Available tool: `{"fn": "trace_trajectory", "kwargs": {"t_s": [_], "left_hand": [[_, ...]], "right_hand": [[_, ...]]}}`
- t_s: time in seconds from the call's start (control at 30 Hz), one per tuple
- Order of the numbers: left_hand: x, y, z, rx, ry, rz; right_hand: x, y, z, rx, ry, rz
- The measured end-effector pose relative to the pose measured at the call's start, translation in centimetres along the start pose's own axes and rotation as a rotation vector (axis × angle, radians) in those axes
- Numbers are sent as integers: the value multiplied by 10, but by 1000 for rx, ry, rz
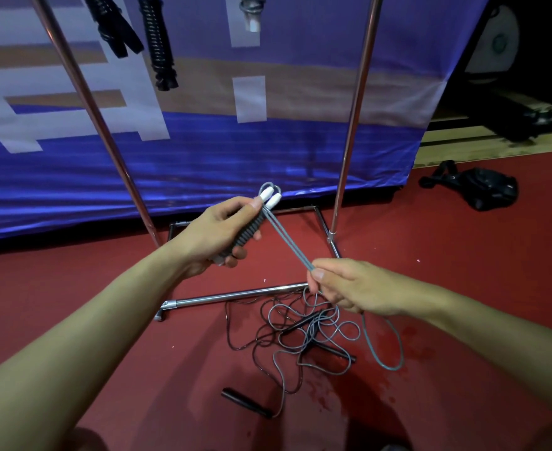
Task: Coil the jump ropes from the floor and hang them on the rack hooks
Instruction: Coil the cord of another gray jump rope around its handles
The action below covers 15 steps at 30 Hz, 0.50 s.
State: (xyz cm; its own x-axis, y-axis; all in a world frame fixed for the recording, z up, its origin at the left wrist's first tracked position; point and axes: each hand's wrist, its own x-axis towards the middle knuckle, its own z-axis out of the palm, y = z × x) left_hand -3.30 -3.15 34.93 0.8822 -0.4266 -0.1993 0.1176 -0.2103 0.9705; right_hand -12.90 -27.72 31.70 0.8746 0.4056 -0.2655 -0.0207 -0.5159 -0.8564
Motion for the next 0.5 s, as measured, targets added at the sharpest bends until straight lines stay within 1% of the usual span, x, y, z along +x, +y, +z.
{"fn": "trace_trajectory", "kwargs": {"t_s": [0.07,0.2,0.23,0.33,0.4,0.43,0.5], "left_hand": [[0,-1,-1,-7,23,-16],[0,1,1,-26,18,-24],[0,3,2,-37,9,-22],[-3,8,4,22,-16,-17],[-7,10,4,56,-72,-14],[-10,11,5,74,-122,-13],[-17,12,12,139,-241,-21]], "right_hand": [[-5,-4,-6,-3,-16,5],[-11,-12,-6,-376,0,-116],[-10,-12,-5,-401,6,-129],[-7,-4,-12,-328,-20,-86],[-5,9,-21,-375,-46,-78],[-2,18,-26,-449,-25,-97],[5,36,-38,-642,76,-128]]}}
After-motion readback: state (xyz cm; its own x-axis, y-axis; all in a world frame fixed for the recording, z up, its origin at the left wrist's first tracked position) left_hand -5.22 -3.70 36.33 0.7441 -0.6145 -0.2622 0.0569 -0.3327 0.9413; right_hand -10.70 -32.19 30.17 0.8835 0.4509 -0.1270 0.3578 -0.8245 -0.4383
